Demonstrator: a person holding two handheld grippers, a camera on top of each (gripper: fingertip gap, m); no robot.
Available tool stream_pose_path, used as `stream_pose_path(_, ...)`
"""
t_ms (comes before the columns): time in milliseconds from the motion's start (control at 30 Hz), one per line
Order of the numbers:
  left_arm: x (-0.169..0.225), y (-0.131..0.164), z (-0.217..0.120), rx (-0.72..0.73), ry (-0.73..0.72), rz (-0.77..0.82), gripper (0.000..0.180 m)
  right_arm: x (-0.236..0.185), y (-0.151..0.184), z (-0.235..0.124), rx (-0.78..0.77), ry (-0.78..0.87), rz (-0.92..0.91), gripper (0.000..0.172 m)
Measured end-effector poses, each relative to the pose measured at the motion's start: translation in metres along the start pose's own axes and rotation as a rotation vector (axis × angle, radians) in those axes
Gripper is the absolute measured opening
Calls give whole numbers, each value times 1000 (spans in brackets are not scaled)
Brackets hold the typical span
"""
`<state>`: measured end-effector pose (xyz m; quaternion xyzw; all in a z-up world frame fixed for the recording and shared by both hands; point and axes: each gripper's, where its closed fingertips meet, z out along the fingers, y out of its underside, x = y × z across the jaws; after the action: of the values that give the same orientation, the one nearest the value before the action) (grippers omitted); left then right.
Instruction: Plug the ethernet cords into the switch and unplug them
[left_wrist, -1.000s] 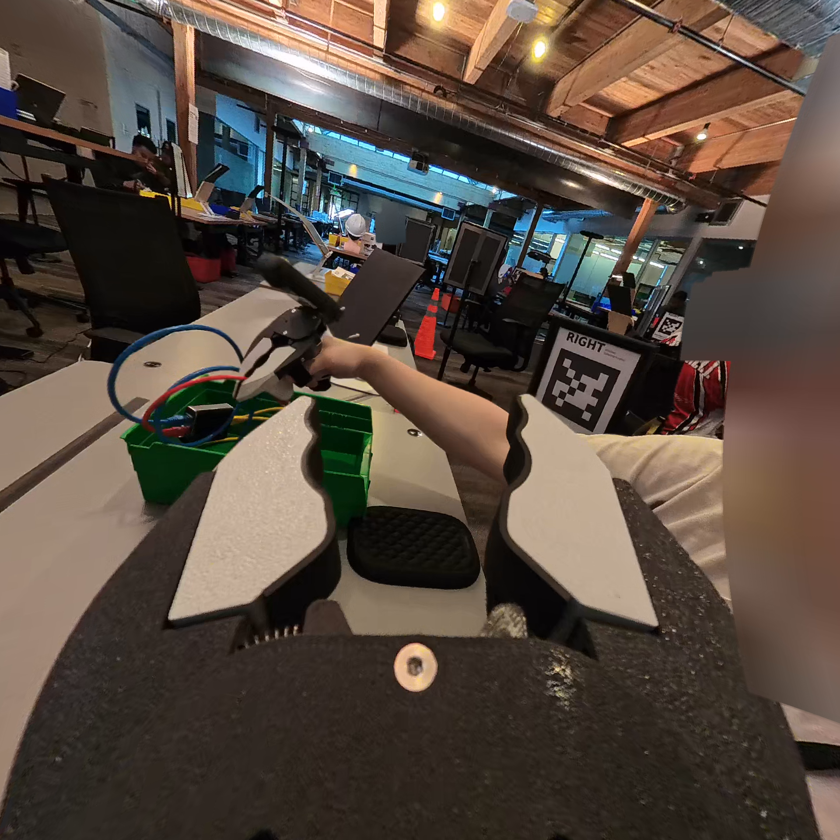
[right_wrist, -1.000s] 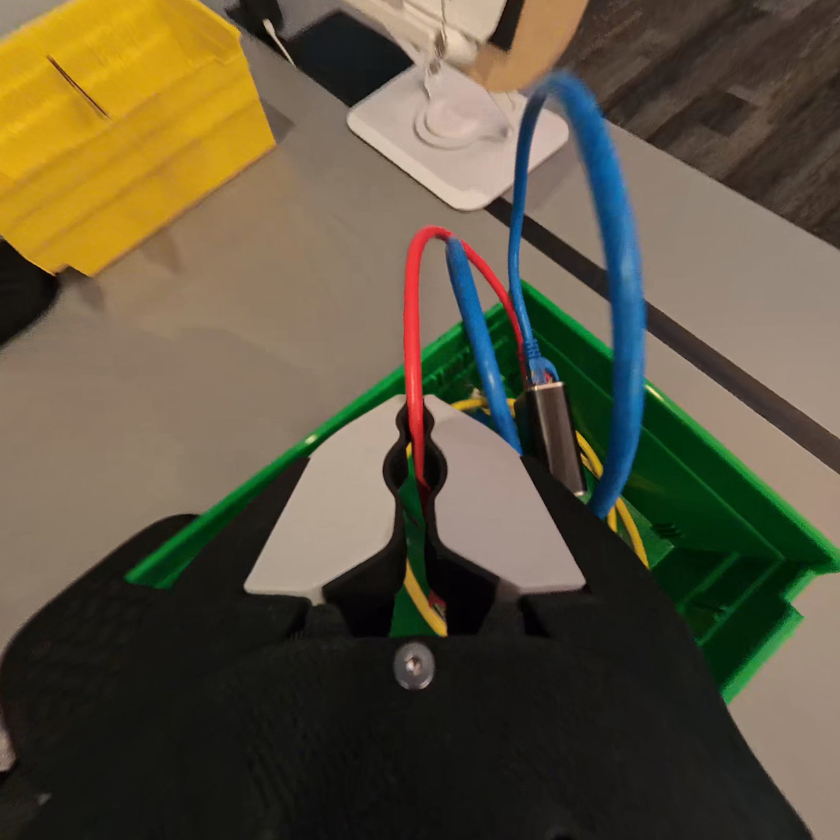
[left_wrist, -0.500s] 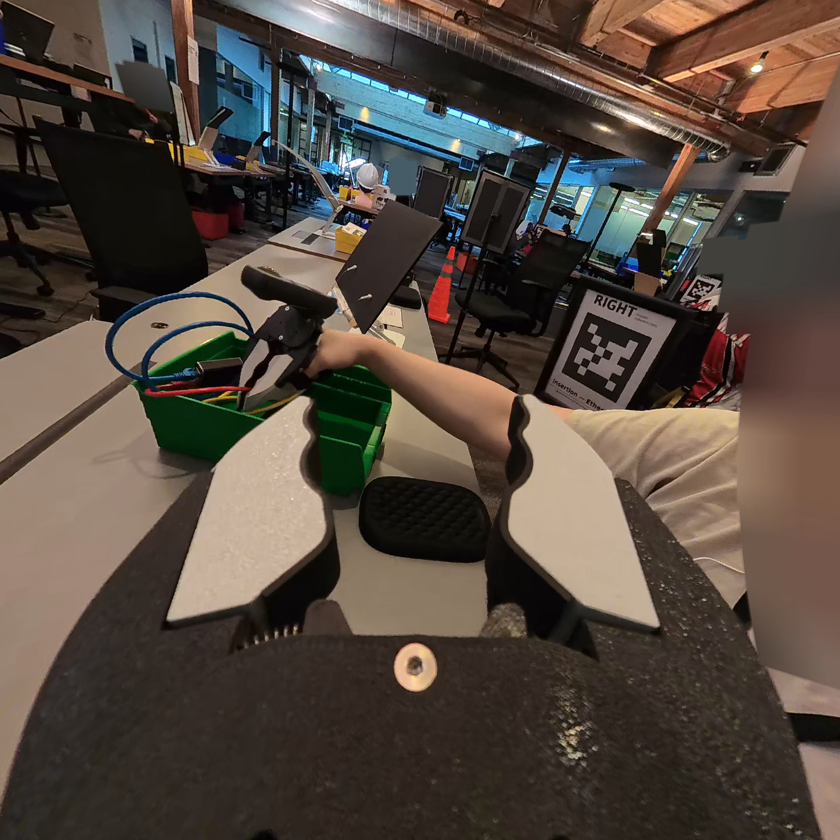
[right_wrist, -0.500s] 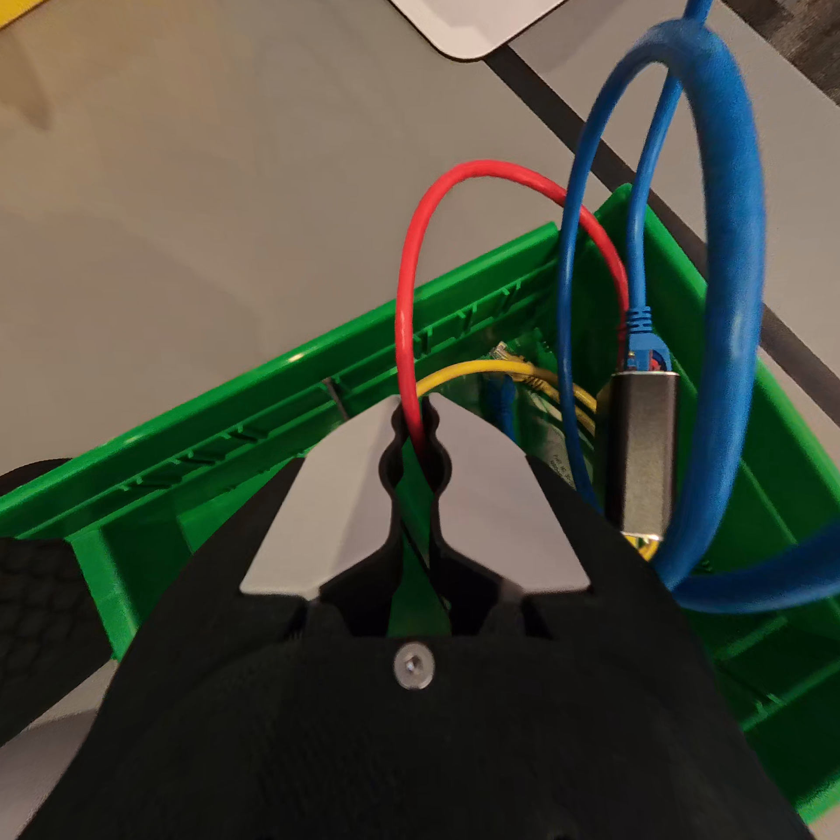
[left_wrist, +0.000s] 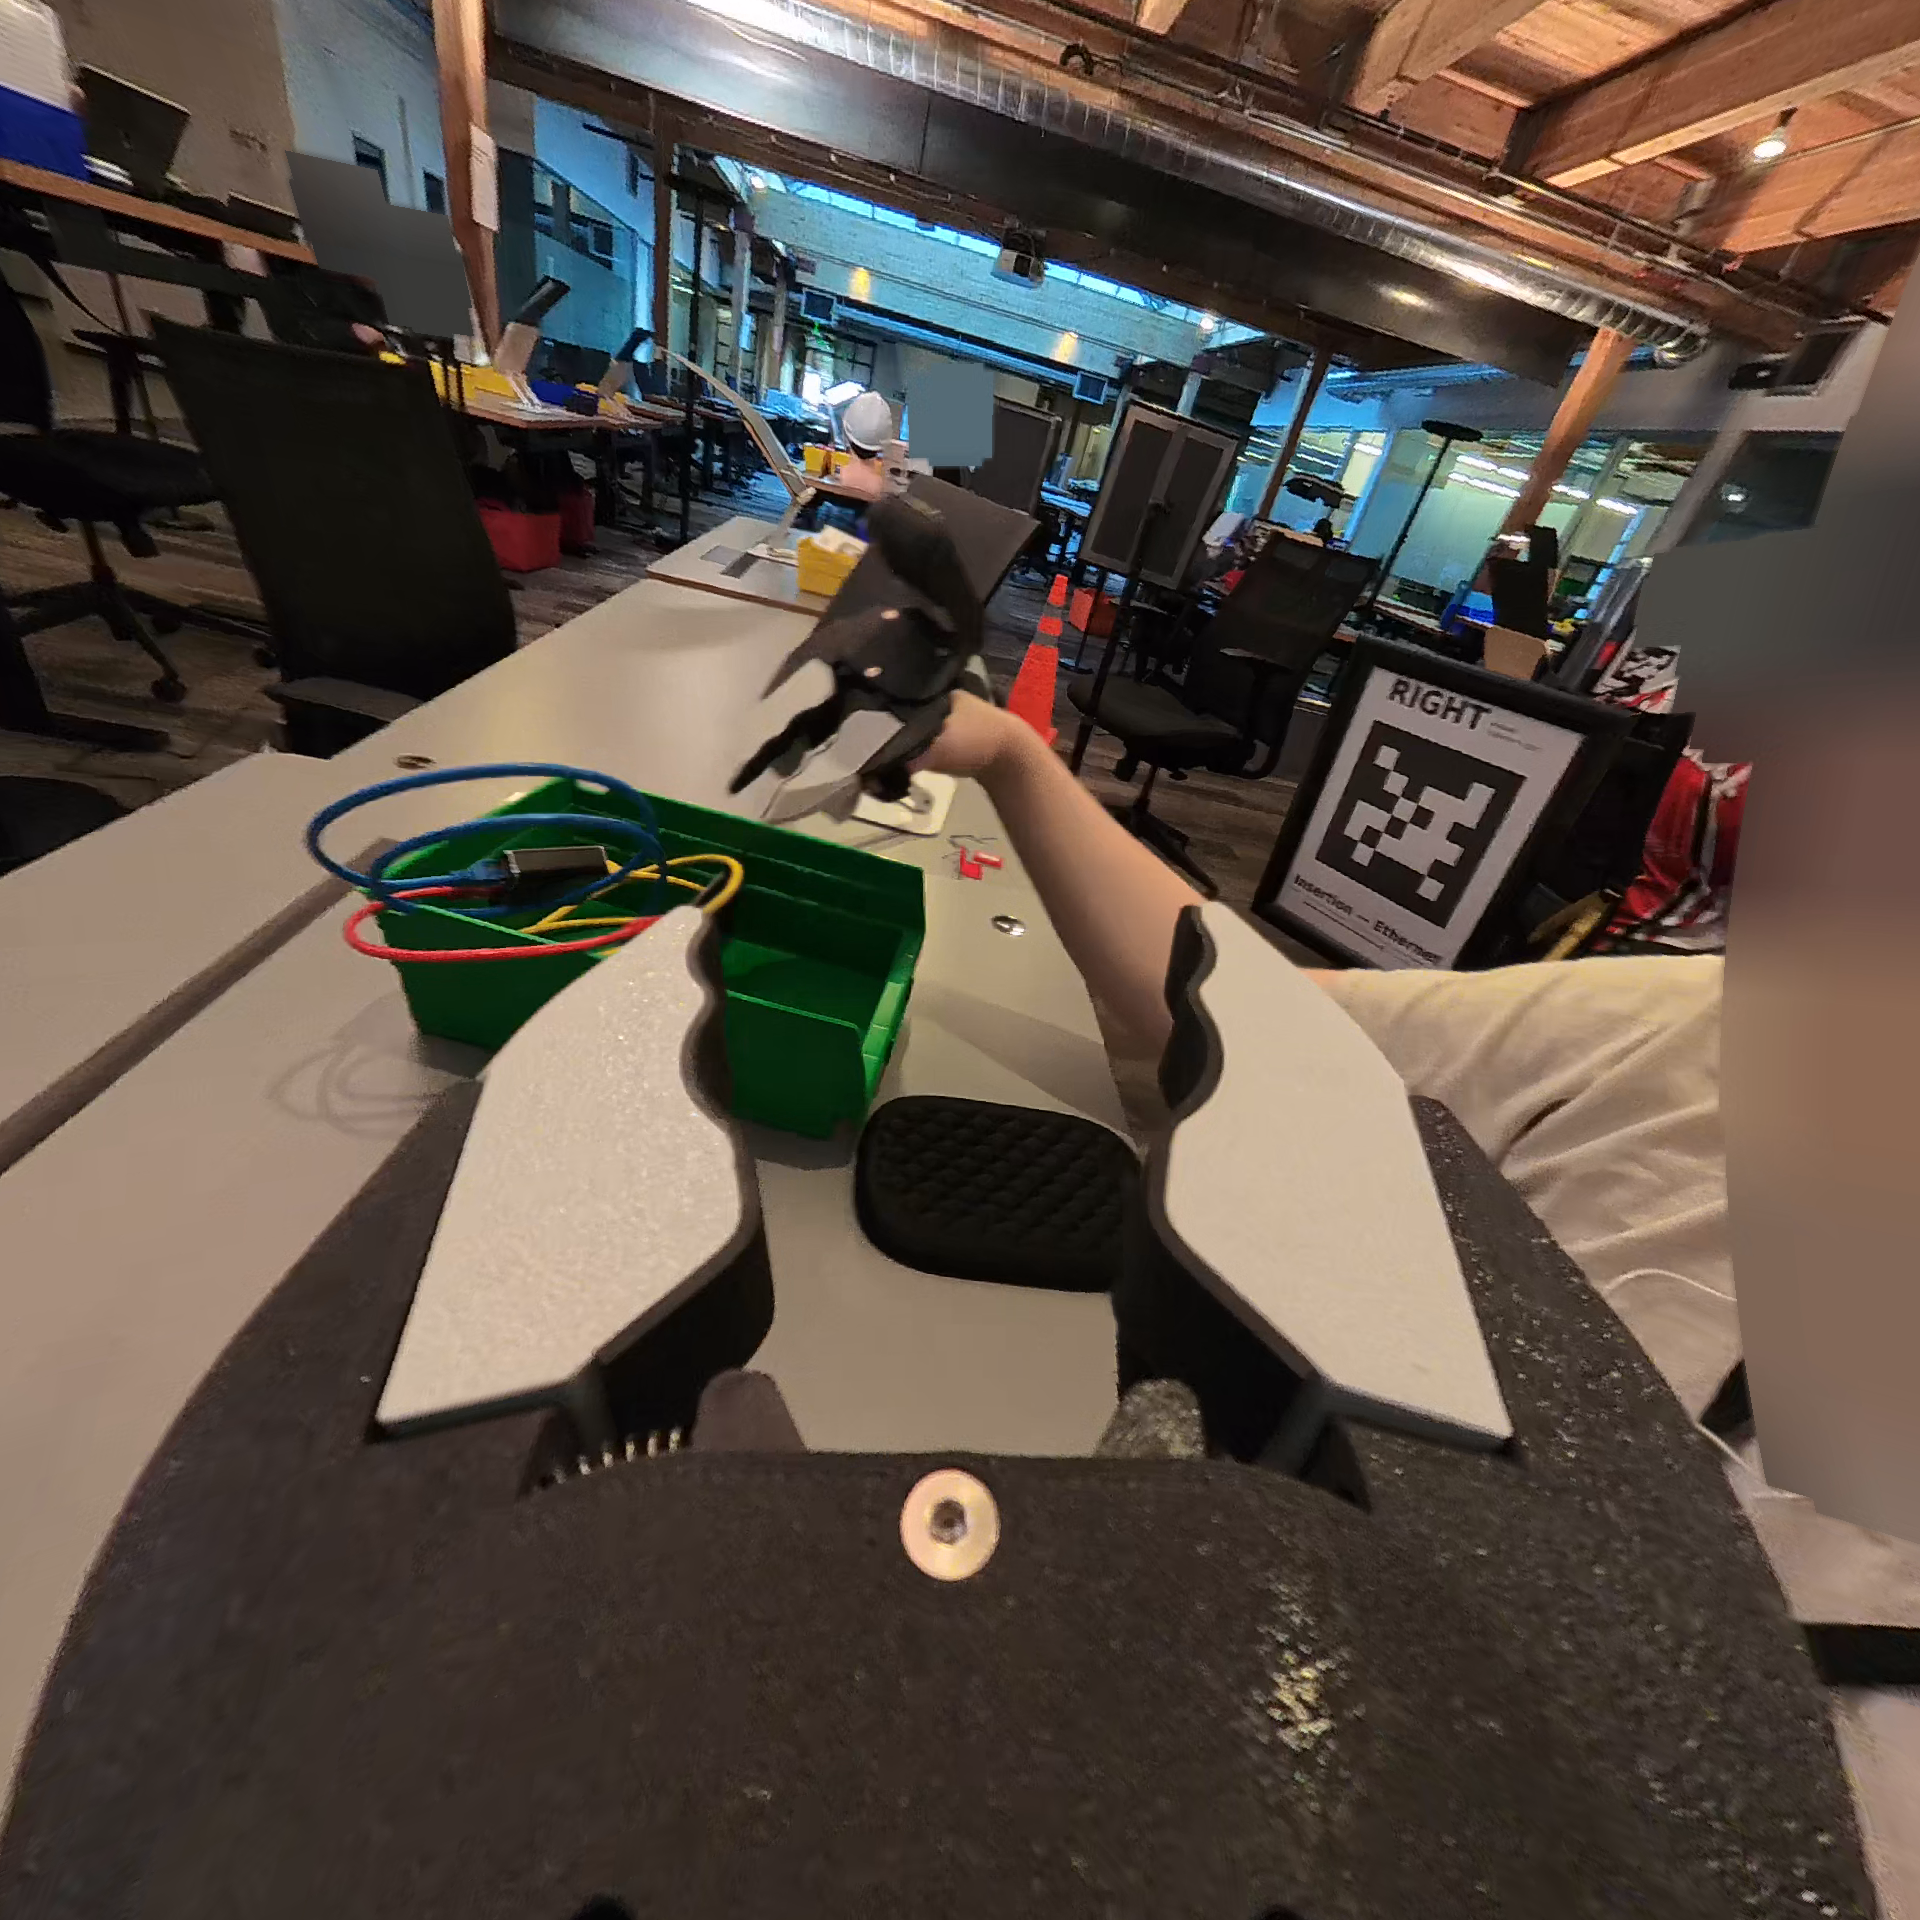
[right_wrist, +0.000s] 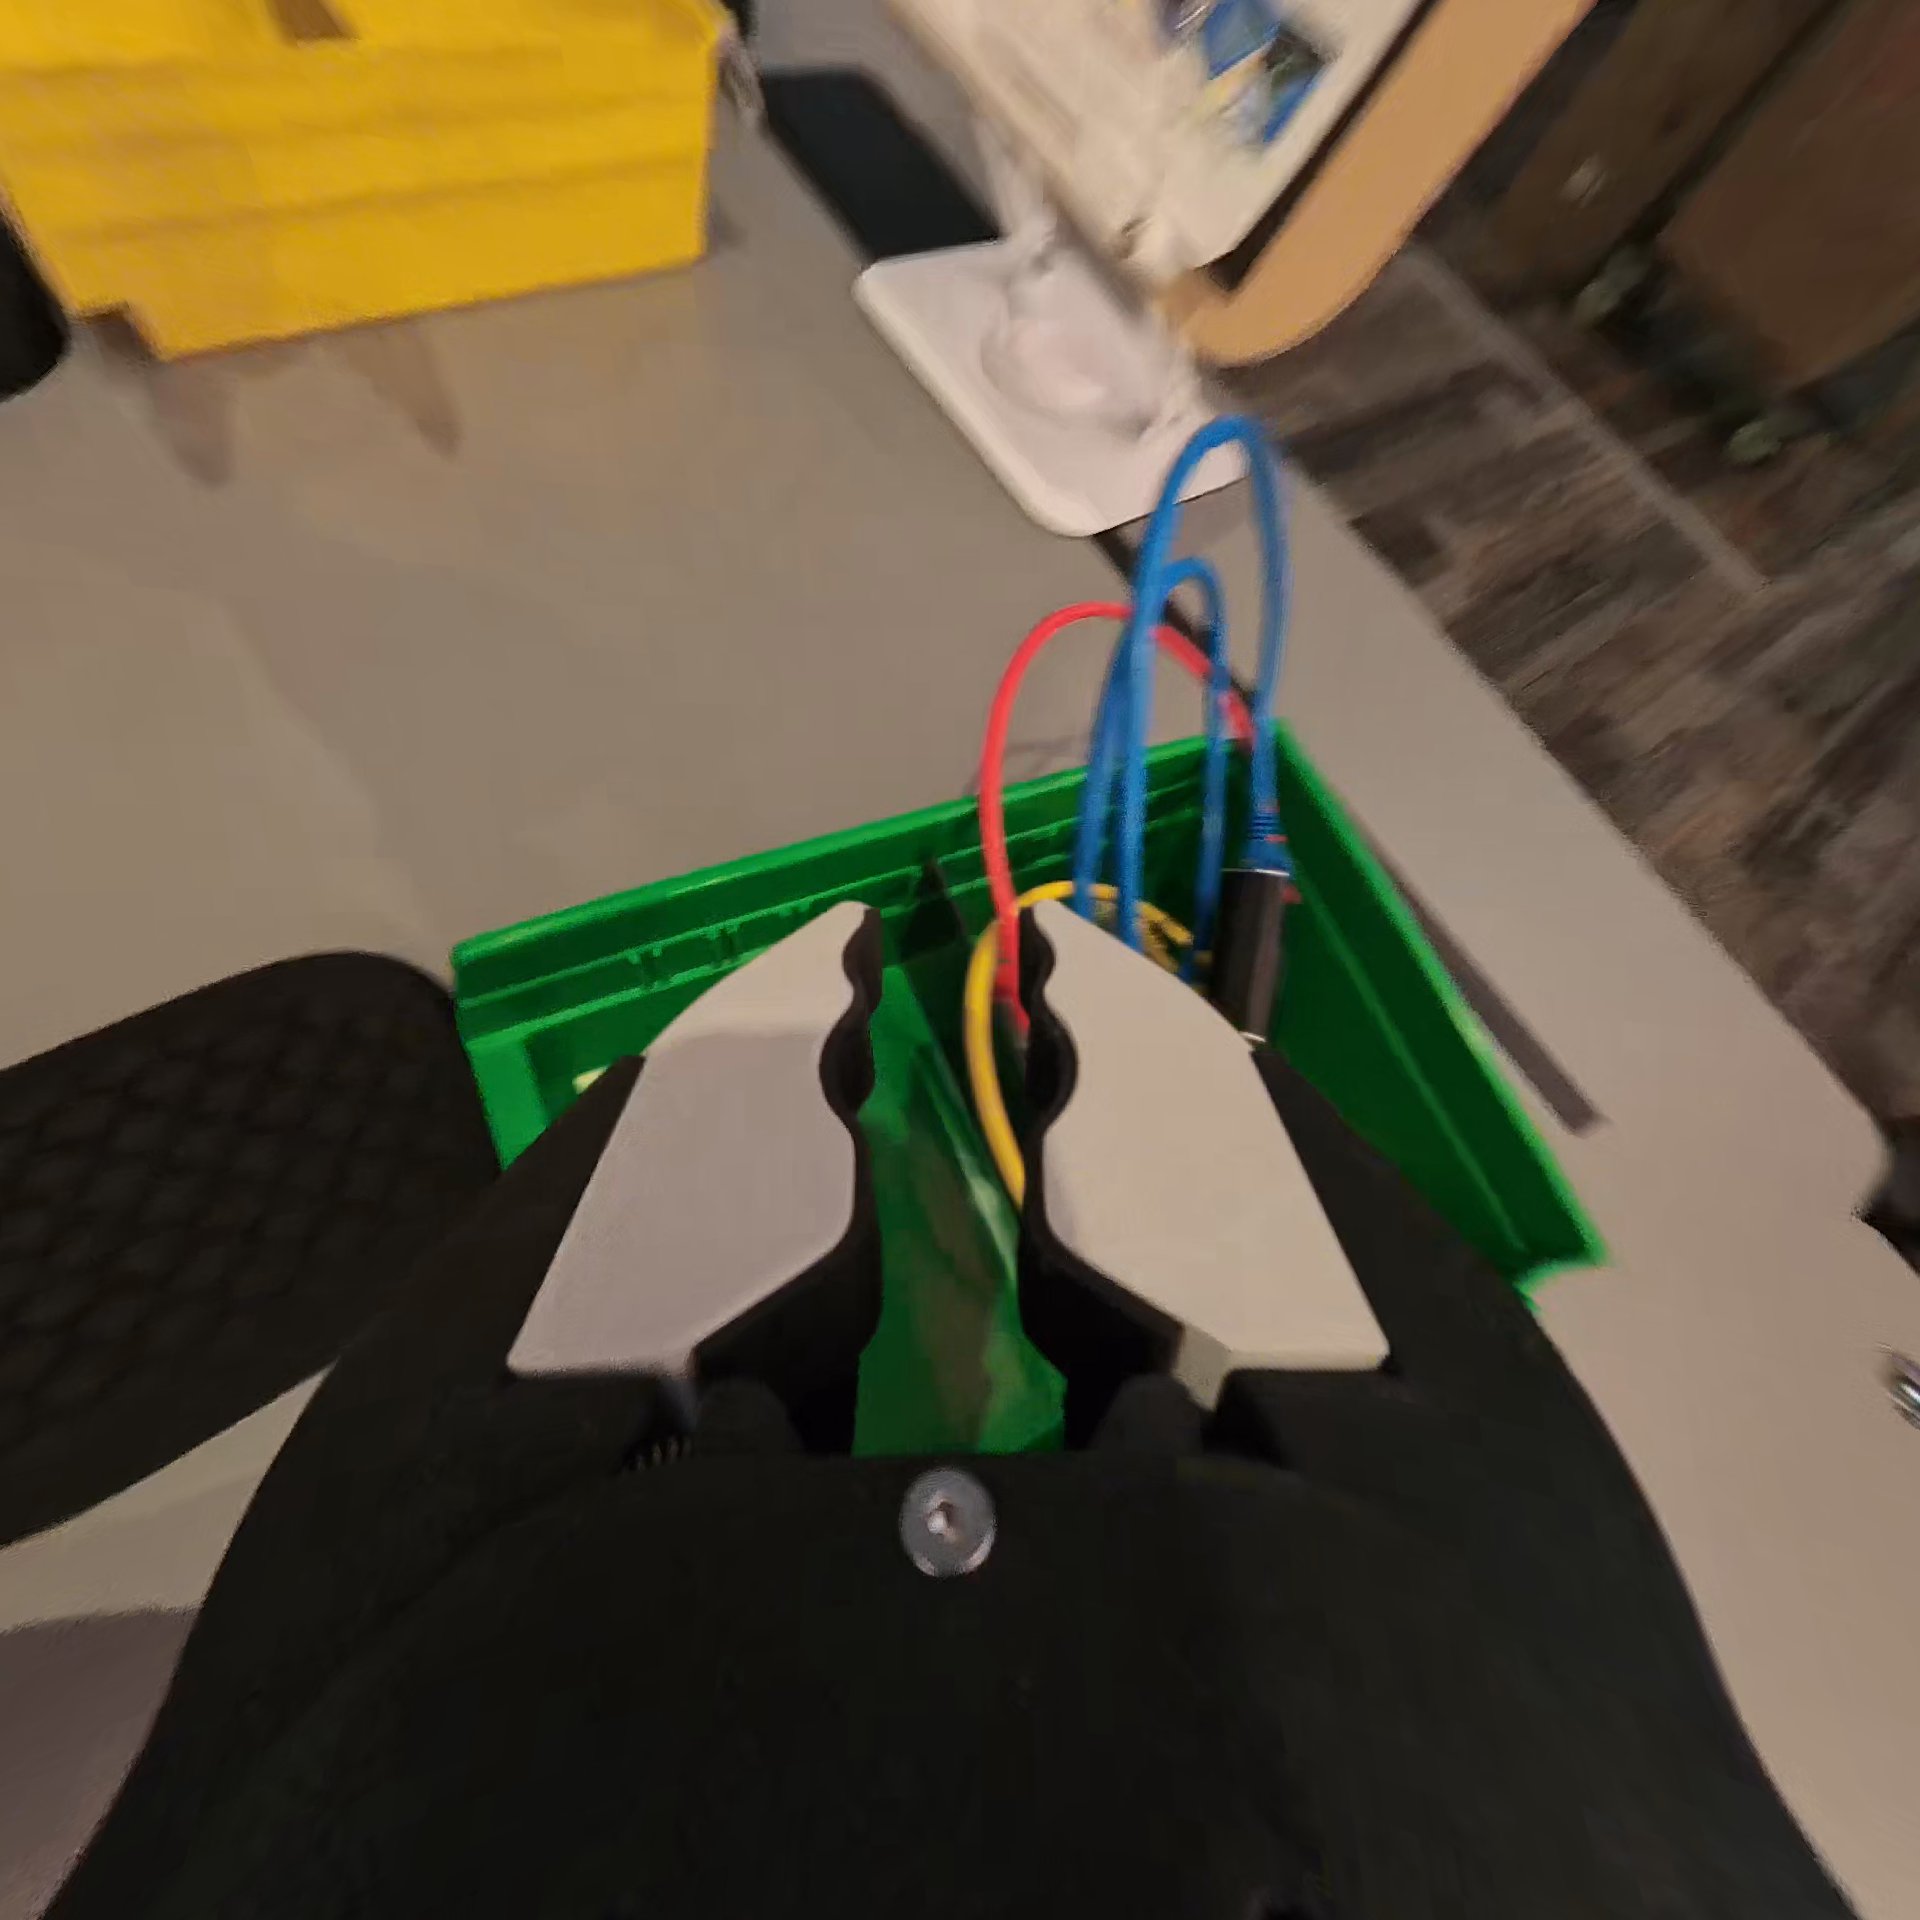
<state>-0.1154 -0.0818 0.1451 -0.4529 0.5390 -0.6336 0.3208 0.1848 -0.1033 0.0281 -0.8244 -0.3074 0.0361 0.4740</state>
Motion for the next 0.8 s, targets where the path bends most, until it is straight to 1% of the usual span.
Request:
stream_pose_path(33, -4, -2, -3, 6, -27, 10, 81, 12, -3, -12, 11, 73, 25, 30)
stream_pose_path(100, -16, -5, -12, 8, -96, 38, 83, 45, 5, -33, -48, 235, 132, 40)
stream_pose_path(133, -23, -5, -16, 4, -137, 47, 83, 61, 15, -43, -106, 311, 207, 46)
stream_pose_path(167, -33, -4, -21, -8, -198, 46, 82, 72, 28, -49, -167, 354, 283, 50)
stream_pose_path(233, -62, 4, -35, -59, -374, 24, 81, 88, 57, -55, -283, 432, 443, 51)
stream_pose_path(300, -90, 12, -52, -111, -539, 14, 81, 99, 92, -58, -385, 533, 640, 47)
stream_pose_path(333, -100, 13, -60, -125, -603, 16, 79, 97, 104, -55, -407, 538, 743, 46)
stream_pose_path(400, -113, 12, -76, -117, -677, 25, 73, 94, 111, -40, -319, 496, 883, 38)
stream_pose_path(467, -123, 8, -93, -98, -736, 26, 71, 99, 121, -33, -227, 534, 969, 29)
stream_pose_path(500, -128, 7, -104, -94, -772, 22, 71, 102, 128, -31, -197, 555, 985, 27)
stream_pose_path(533, -133, 7, -116, -97, -815, 16, 71, 105, 136, -30, -203, 564, 1010, 23)
stream_pose_path(567, -137, 7, -129, -108, -862, 13, 70, 109, 146, -33, -233, 586, 1049, 23)
stream_pose_path(667, -143, 17, -177, -211, -1036, -3, 73, 116, 152, -36, -224, 587, 1022, 22)
stream_pose_path(800, -142, 35, -258, -366, -1351, -41, 71, 92, 172, -18, -338, 436, 1084, 23)
